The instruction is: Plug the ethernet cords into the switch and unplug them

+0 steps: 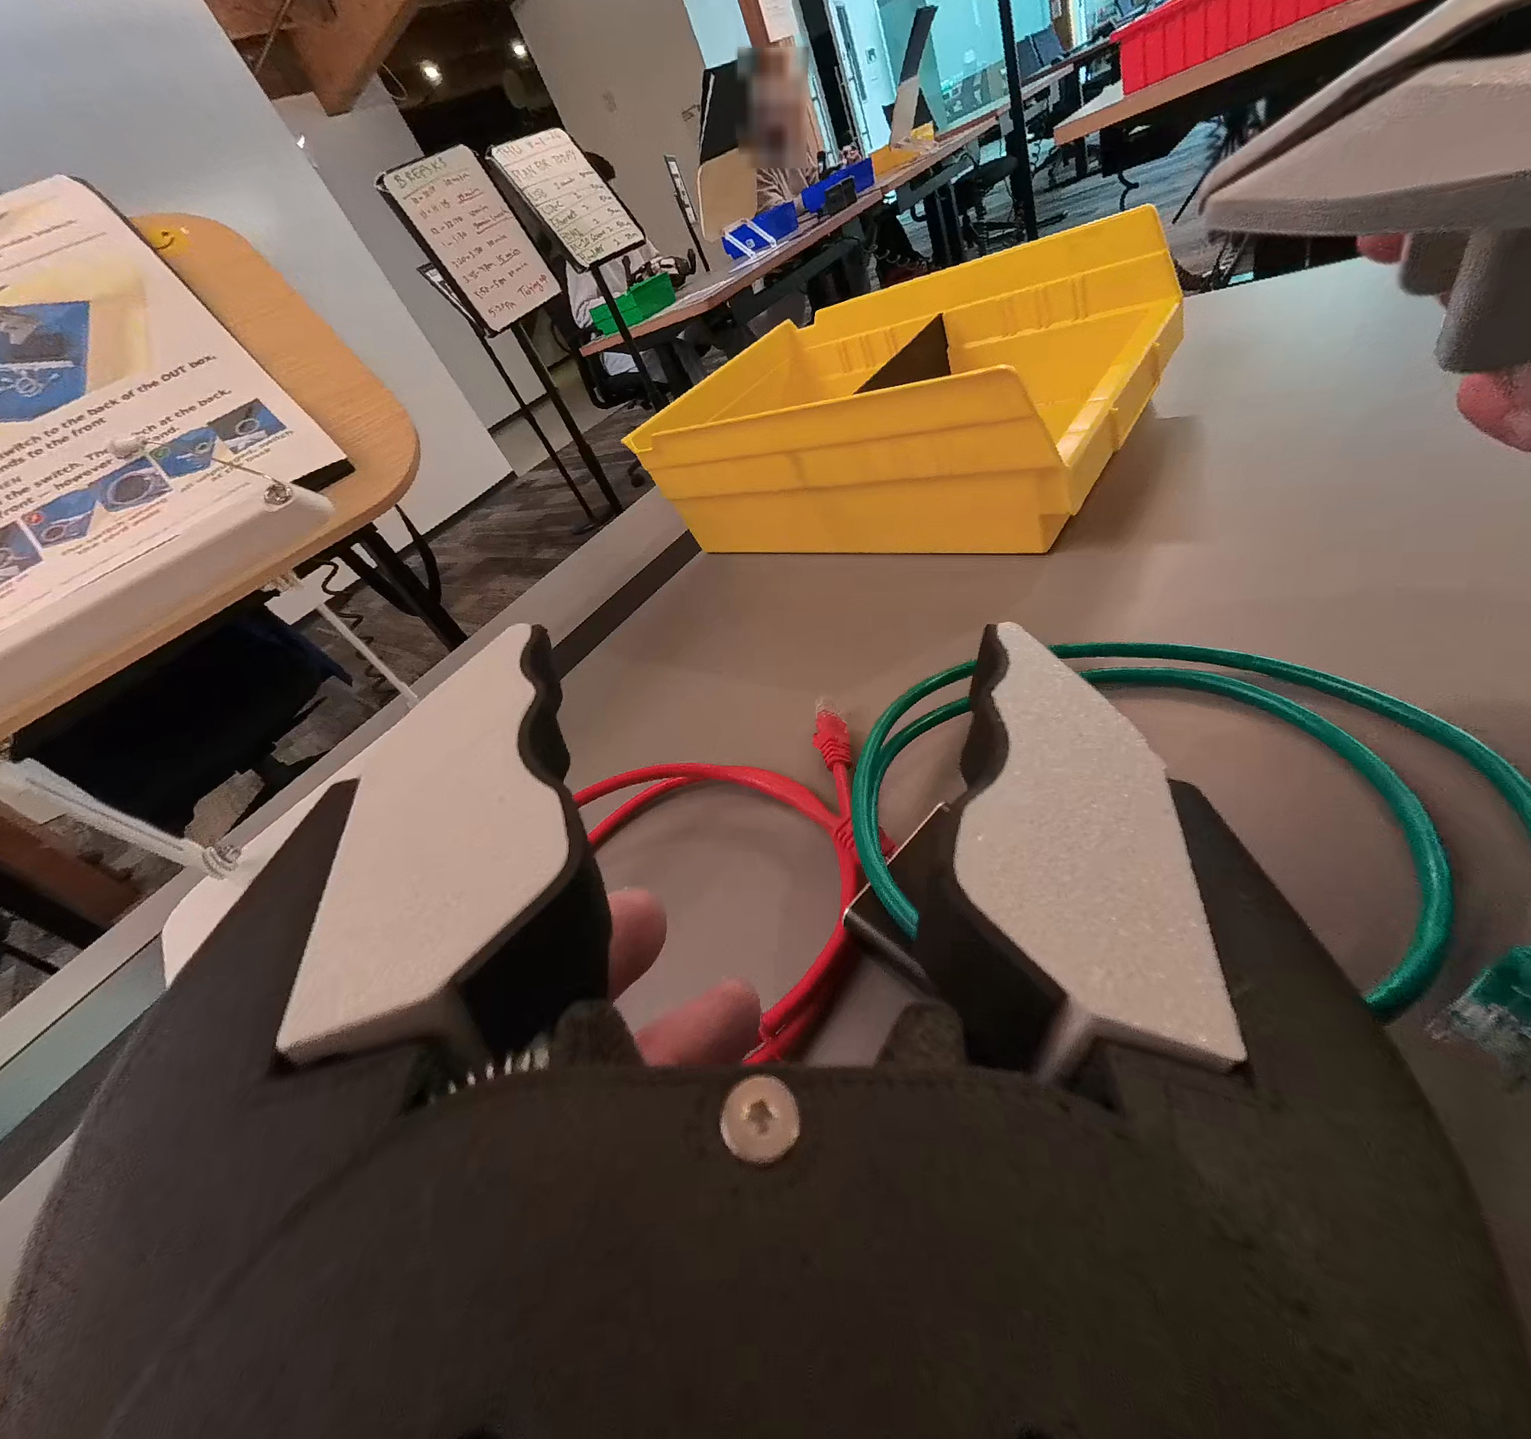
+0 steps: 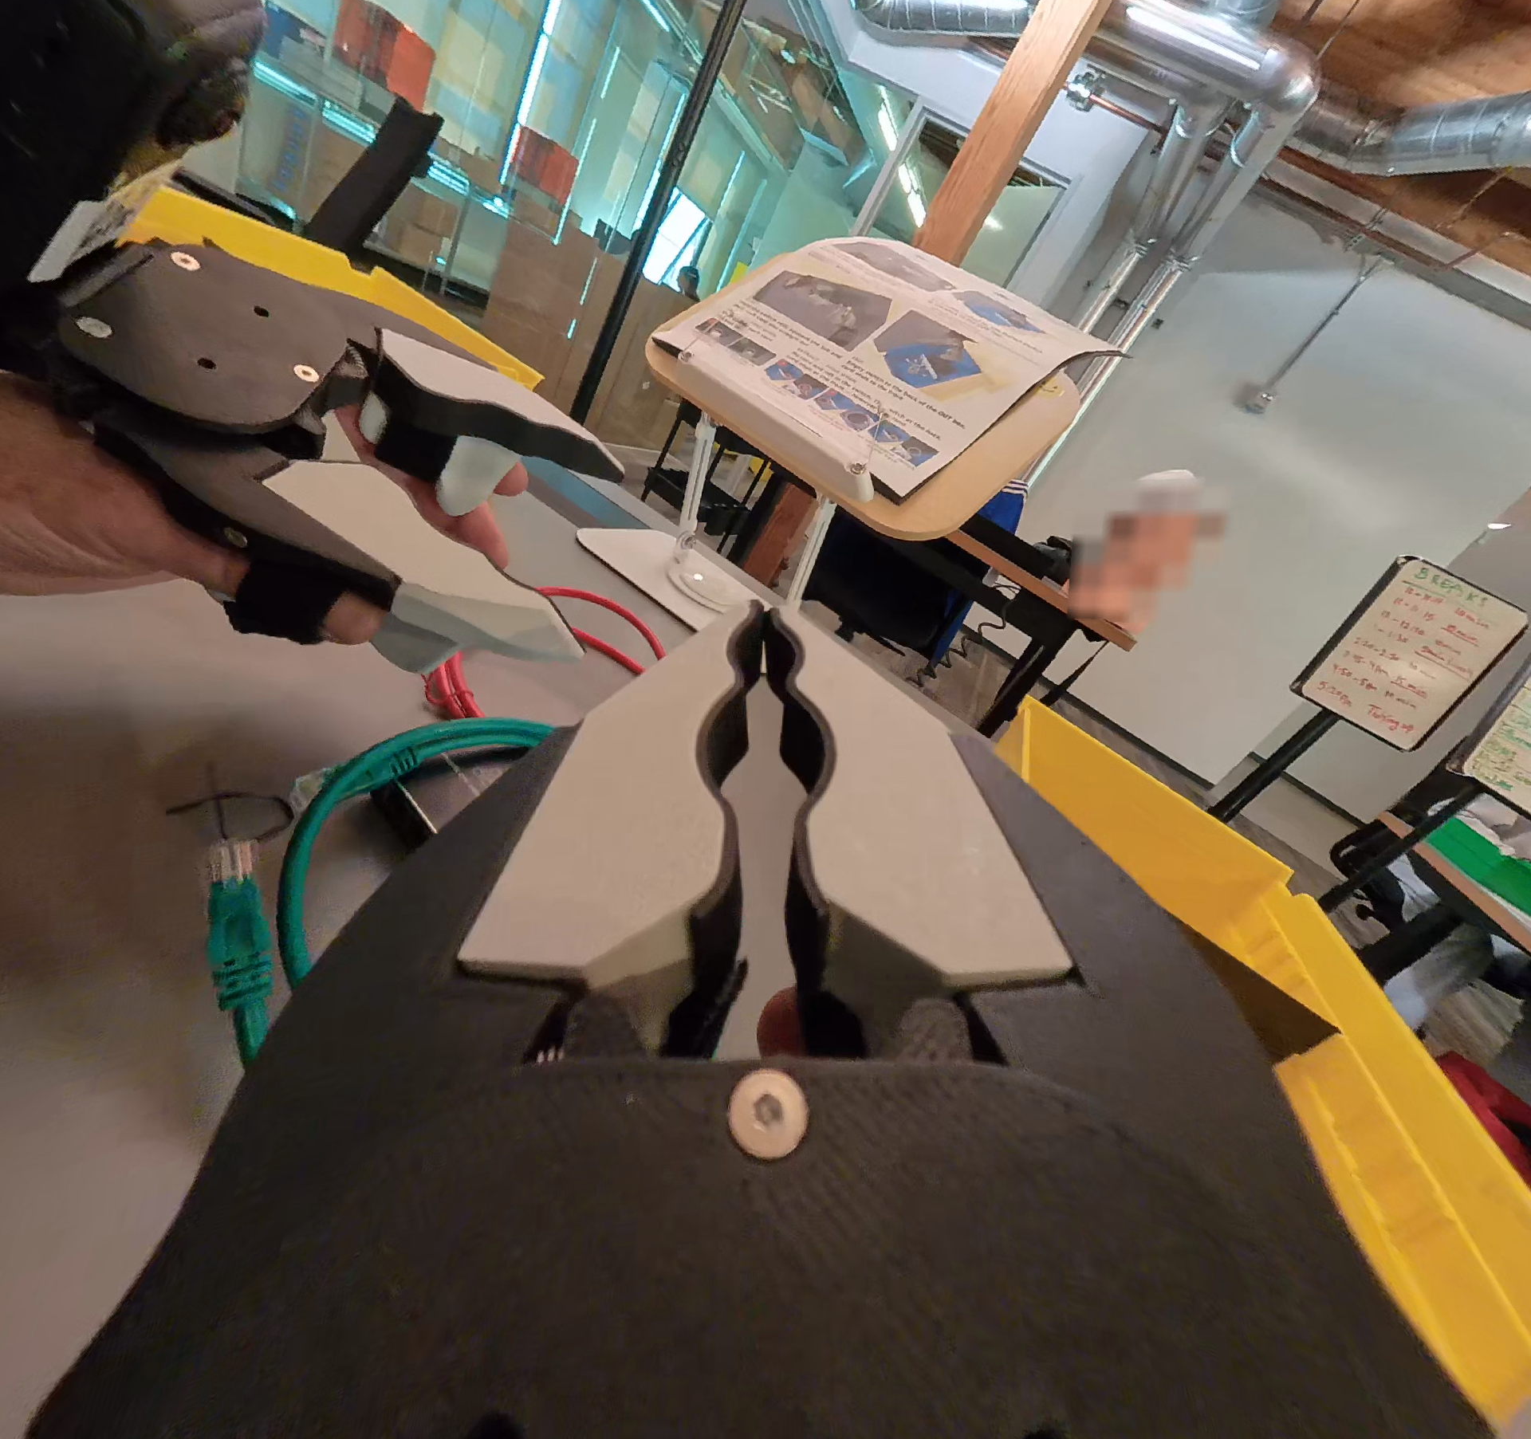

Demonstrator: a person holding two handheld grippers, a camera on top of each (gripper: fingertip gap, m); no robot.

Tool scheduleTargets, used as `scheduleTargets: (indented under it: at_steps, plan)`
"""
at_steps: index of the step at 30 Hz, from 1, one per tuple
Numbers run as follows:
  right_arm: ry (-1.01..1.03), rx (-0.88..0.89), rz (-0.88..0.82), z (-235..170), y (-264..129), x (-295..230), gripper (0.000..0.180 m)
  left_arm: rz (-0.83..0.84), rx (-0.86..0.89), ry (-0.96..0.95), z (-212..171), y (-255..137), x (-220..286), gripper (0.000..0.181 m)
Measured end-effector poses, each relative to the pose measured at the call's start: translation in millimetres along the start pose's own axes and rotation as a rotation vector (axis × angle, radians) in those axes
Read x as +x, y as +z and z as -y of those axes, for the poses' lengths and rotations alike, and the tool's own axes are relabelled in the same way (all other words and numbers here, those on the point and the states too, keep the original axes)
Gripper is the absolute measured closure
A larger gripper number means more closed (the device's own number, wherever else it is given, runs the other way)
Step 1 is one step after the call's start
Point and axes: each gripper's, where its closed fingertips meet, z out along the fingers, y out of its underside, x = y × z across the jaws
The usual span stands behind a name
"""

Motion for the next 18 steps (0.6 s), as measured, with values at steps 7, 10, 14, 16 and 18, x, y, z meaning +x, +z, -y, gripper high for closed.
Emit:
scheduleTargets:
  at_steps: [7,10,14,16,18]
  plan:
    - [0.022,0.003,-0.003,-0.9,2.0,0.9,0.135,0.03,-0.003,0.03,1.6,2.3,1.0,0.075]
    - [0.018,-0.027,-0.005,-8.5,5.5,-0.1,0.138,0.062,0.014,0.051,4.2,-0.8,-2.9,0.067]
    - [0.034,-0.028,0.007,-9.0,11.3,-2.3,0.139,0.048,0.072,0.071,11.8,-12.8,-3.1,0.118]
    - [0.033,-0.028,0.015,-9.0,14.9,-5.4,0.142,0.022,0.101,0.101,17.9,-22.4,-1.5,0.171]
    - [0.033,-0.023,0.028,-7.8,19.0,-9.6,0.142,0.009,0.119,0.098,23.2,-29.6,-2.2,0.178]
